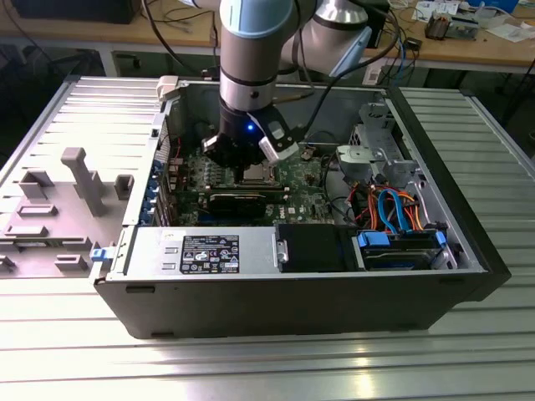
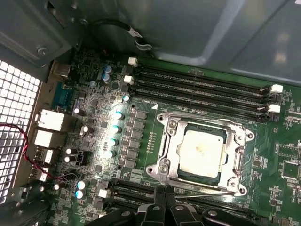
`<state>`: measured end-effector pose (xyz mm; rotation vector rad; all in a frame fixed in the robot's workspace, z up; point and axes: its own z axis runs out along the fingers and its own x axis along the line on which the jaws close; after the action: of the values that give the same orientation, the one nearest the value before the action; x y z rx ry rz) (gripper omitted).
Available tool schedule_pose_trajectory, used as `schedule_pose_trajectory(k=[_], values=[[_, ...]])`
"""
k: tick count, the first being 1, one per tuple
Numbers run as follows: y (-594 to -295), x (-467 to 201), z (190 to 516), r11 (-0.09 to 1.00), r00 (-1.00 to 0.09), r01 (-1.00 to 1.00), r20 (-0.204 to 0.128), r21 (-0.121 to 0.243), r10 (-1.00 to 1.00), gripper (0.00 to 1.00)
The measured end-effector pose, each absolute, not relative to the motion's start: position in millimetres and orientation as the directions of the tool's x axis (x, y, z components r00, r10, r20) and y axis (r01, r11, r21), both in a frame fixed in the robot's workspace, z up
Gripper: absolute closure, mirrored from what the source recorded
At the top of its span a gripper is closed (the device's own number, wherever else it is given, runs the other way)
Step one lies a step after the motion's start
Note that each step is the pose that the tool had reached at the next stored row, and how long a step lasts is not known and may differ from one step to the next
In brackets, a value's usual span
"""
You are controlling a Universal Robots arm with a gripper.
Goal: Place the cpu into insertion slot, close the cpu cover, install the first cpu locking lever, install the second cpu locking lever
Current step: 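Install the second cpu locking lever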
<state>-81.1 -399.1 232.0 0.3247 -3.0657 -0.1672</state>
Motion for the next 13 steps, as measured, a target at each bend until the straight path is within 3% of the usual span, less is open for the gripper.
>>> schedule_pose_trajectory(k=[6, 13], values=[[-400.7, -82.1, 229.7, 0.969, -0.976, -0.206, 0.037, 0.139, -0.213, 0.89], [-401.4, -86.1, 226.8, 0.969, -0.976, -0.206, 0.038, 0.14, -0.213, 0.89]])
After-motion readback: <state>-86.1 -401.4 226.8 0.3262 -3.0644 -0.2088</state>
